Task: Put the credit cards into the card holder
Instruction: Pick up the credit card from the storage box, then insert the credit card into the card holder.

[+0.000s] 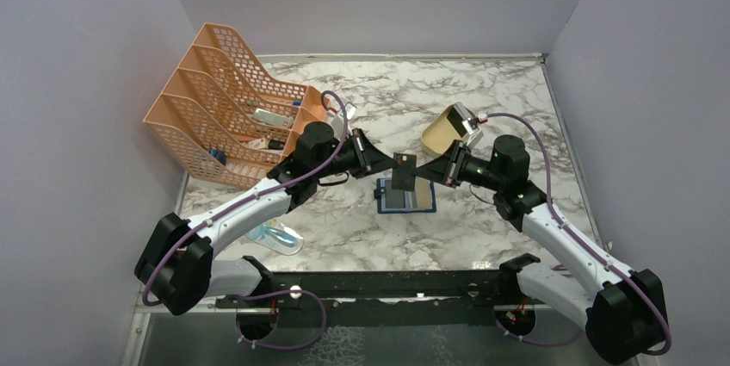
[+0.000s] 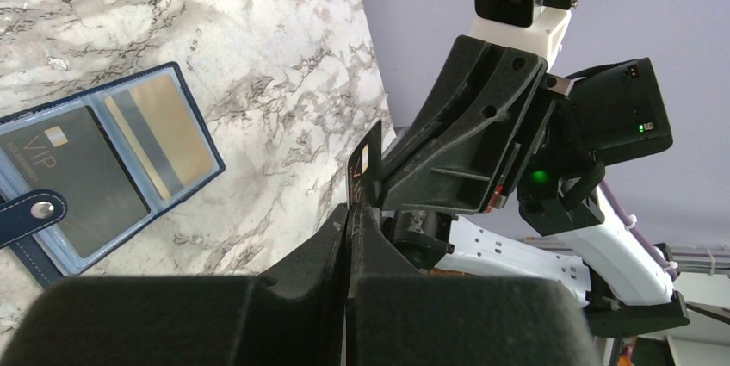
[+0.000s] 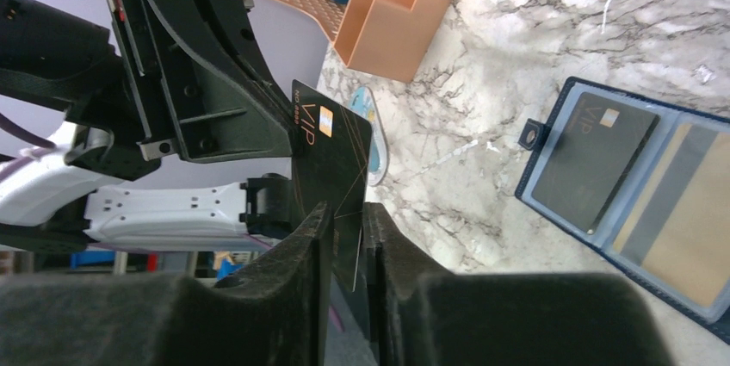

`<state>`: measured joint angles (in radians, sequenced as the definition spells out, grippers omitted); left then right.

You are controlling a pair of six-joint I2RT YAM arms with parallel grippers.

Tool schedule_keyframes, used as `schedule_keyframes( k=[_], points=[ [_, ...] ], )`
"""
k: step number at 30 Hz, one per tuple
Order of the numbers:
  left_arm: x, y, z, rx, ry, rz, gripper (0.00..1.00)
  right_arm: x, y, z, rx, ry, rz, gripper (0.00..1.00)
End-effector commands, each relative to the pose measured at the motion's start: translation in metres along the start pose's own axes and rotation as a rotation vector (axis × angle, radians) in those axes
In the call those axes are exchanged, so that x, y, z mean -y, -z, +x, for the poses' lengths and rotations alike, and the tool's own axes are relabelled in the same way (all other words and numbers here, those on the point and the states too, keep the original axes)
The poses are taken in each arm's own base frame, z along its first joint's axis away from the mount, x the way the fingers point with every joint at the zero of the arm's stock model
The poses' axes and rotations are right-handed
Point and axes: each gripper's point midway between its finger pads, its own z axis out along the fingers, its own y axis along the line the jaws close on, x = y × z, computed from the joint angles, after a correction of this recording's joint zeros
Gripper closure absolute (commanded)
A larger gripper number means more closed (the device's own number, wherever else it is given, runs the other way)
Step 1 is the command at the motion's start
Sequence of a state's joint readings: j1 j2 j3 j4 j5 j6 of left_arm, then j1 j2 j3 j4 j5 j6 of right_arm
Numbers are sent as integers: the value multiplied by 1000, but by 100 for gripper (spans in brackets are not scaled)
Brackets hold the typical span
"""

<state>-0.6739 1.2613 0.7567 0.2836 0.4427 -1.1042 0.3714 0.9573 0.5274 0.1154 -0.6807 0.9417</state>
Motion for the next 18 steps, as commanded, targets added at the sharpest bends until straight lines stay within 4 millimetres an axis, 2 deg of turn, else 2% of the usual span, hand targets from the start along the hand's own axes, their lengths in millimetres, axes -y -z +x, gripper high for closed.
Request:
schedule_keyframes(
  k=[1,4,6,13,18],
  points=[
    [-11,1,4,1,-19,-17,100,6,1,-4,26,22,46,74],
    [-22,0,6,-1,-26,-48,100,19,2,-1,24,22,104,62],
    [-33,-1,8,-11,-31,-100,100,30,3,0,25,18,158,59],
    [-58,-7,12,-33,-36,-186,100,66,12,-3,40,56,356,56],
    [-82,-17,24,-90,-7,-233,100,96,17,0,3,109,484,56]
  ],
)
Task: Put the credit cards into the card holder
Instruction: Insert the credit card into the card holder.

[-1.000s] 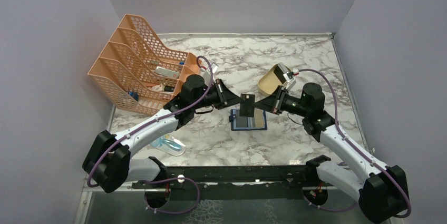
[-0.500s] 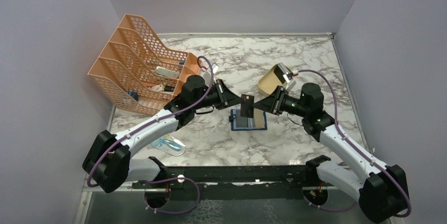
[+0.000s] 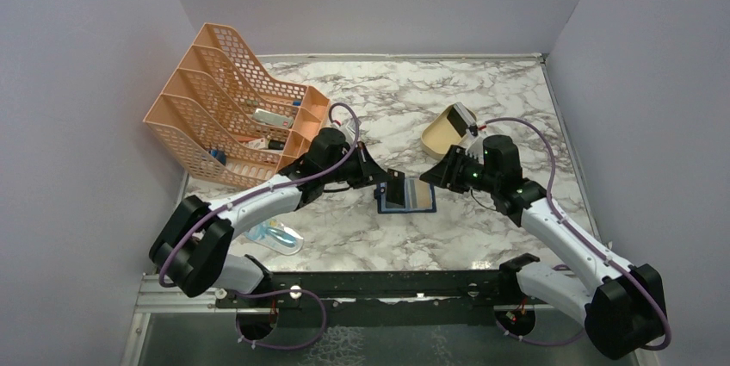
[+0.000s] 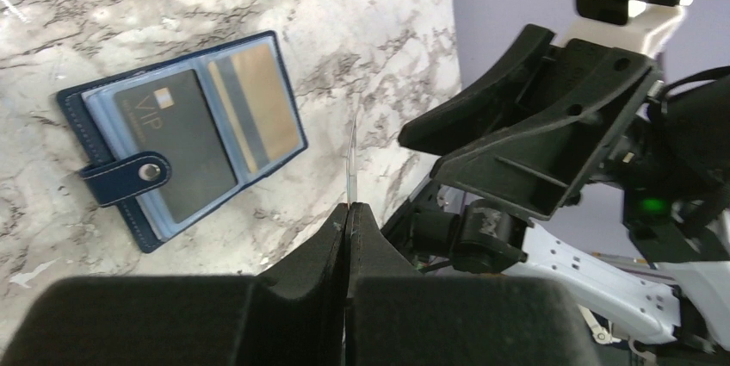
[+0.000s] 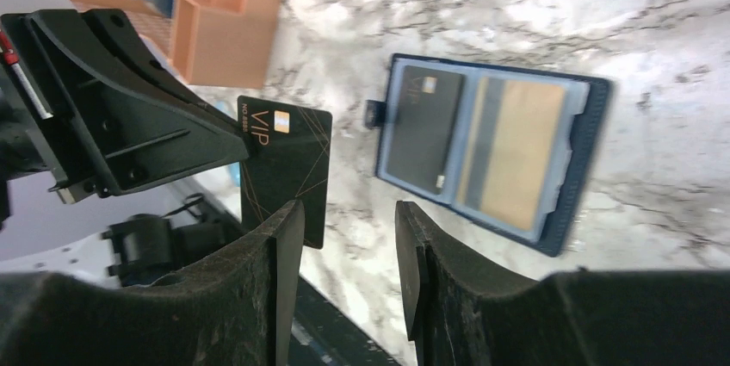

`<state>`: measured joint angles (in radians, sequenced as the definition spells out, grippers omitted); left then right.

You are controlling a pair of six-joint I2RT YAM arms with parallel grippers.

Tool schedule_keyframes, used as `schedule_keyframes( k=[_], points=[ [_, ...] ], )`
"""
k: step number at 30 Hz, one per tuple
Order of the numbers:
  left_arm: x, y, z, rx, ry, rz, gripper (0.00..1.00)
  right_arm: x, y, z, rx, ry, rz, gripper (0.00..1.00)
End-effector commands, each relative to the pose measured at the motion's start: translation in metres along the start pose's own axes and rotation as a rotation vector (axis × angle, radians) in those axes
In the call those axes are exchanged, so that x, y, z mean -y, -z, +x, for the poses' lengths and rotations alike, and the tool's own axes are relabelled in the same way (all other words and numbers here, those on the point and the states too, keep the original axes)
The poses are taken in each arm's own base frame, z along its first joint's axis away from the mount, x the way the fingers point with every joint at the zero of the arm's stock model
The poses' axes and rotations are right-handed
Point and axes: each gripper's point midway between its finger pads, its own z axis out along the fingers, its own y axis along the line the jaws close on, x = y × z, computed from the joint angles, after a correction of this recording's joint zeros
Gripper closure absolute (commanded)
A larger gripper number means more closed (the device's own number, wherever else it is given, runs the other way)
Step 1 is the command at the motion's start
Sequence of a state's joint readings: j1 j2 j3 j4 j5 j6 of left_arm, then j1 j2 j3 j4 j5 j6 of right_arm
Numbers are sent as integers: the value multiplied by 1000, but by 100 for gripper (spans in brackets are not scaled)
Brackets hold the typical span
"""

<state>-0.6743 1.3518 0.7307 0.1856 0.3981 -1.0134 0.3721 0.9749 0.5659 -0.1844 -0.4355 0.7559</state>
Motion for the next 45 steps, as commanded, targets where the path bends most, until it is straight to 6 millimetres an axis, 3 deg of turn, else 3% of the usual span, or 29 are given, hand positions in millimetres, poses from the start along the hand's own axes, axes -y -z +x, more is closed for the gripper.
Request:
schedule_keyframes(
  k=[1,16,25,34,45],
  points=[
    [-17,-14,4,-35,0,-43,100,33,-4,-1,-14,79,162,56],
    [-37,-54,20,-116,40,-58,100,83,-21,29,-138,116,284,64],
    [-58,-71,25,-145,53,-104,100,105,-32,23,-130,165,358,72],
    [-61,-75,24,-141,54,-115,100,117,-44,38,-170,152,340,77],
    [-77,-75,25,-128,59,-167,100,125,-41,56,-211,118,352,86]
  ],
)
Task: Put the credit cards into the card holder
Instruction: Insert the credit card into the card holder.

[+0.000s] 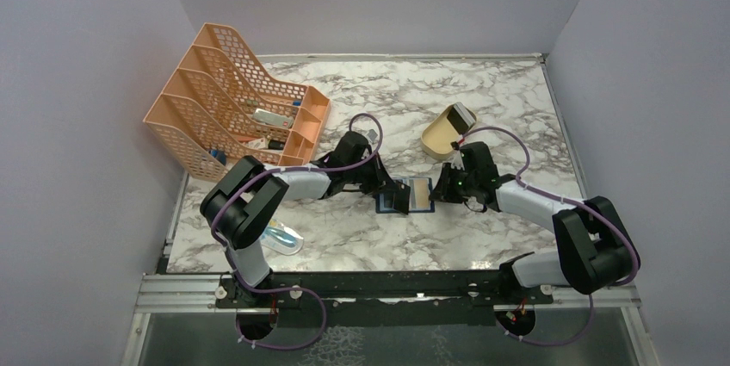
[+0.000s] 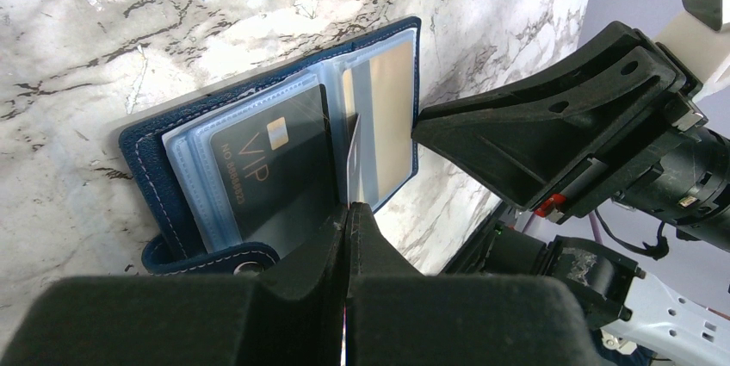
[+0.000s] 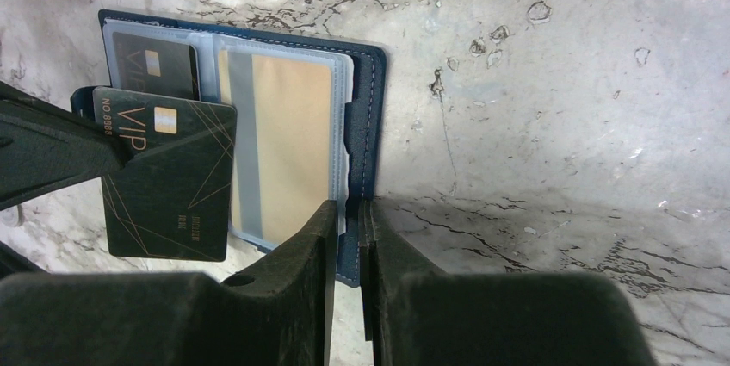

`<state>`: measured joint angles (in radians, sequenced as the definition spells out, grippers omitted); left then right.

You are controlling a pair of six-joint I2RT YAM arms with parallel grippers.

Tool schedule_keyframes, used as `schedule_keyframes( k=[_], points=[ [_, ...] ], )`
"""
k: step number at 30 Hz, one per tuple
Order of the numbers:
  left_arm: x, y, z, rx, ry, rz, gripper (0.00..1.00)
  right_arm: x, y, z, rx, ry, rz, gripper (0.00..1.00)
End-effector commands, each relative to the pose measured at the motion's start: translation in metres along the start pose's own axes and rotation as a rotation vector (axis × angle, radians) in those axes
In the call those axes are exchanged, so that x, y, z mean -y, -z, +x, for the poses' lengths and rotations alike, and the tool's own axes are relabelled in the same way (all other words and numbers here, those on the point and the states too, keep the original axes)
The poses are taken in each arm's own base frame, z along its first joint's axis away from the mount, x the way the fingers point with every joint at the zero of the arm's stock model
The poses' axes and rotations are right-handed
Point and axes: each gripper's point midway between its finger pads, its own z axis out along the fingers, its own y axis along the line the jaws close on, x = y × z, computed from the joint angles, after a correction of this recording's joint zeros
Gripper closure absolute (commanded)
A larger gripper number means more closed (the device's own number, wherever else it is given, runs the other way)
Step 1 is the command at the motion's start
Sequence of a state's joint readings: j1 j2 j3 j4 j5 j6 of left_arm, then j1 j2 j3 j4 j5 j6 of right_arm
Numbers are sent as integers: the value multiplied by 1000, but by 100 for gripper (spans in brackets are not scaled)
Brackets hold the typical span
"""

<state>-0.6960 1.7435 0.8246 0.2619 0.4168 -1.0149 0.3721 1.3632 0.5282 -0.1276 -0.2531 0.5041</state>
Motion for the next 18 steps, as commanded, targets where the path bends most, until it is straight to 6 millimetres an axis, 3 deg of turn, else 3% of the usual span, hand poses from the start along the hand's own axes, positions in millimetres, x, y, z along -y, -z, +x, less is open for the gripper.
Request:
schedule_keyframes(
  k=[1,18],
  points=[
    [-6,-5,-5,21,-16,-18,100,4,-1,12,-25,-4,9,87],
    [-22,-11,-6,32,-26,-66,100,4,-4,27,-86,-10,2,88]
  ],
)
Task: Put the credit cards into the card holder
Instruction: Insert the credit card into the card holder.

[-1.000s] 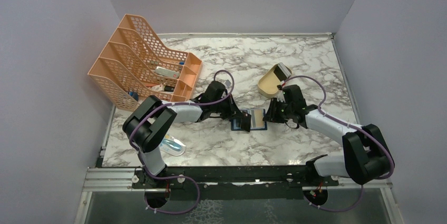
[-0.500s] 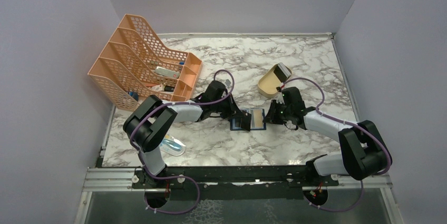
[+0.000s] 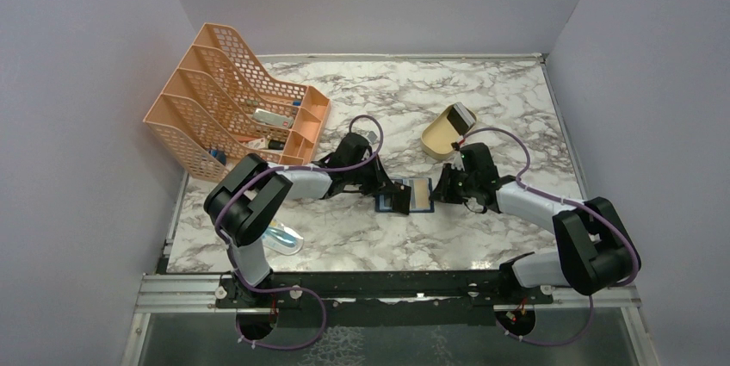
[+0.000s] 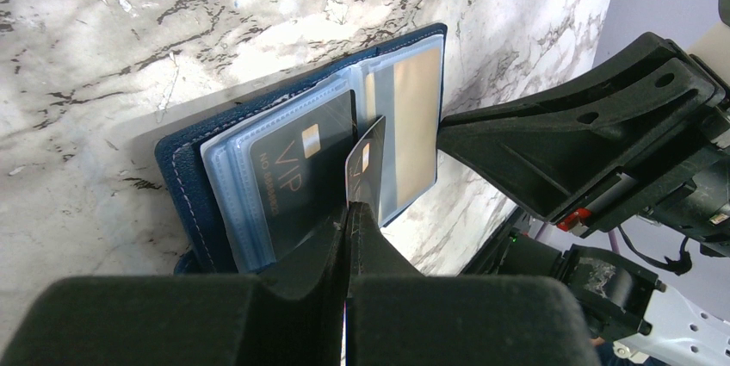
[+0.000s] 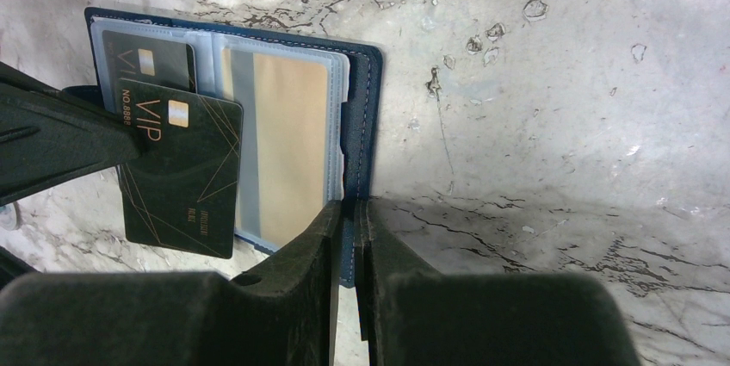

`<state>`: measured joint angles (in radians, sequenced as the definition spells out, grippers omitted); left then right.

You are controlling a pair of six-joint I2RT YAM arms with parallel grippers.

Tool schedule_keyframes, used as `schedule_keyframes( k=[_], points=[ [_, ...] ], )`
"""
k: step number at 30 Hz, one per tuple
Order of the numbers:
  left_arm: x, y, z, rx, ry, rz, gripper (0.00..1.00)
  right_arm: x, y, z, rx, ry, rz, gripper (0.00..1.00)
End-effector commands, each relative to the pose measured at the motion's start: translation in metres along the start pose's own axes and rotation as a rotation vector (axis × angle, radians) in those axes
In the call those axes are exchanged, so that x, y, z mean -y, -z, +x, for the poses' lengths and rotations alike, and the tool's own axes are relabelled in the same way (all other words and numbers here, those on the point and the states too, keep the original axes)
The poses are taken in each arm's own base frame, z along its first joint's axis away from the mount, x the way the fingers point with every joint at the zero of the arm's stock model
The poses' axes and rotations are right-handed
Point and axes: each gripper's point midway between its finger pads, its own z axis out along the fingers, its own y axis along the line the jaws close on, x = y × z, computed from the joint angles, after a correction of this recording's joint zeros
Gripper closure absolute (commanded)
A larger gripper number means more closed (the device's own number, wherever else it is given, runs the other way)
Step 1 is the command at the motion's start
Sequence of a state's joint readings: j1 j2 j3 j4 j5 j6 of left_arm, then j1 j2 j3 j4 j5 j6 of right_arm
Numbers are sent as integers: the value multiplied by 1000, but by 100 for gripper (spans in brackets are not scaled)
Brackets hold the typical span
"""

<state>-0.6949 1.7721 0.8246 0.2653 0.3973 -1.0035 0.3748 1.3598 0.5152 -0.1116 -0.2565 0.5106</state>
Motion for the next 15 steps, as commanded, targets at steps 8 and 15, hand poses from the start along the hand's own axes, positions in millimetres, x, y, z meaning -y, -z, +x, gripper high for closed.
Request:
schedule_keyframes(
  k=[8,15],
  points=[
    [-19,-5,-3,32,-23,-57,100,3,-4,28,-95,-9,3,89],
    [-21,-5,-6,44,-34,-69,100,0,-3,30,-104,-4,-5,89]
  ],
)
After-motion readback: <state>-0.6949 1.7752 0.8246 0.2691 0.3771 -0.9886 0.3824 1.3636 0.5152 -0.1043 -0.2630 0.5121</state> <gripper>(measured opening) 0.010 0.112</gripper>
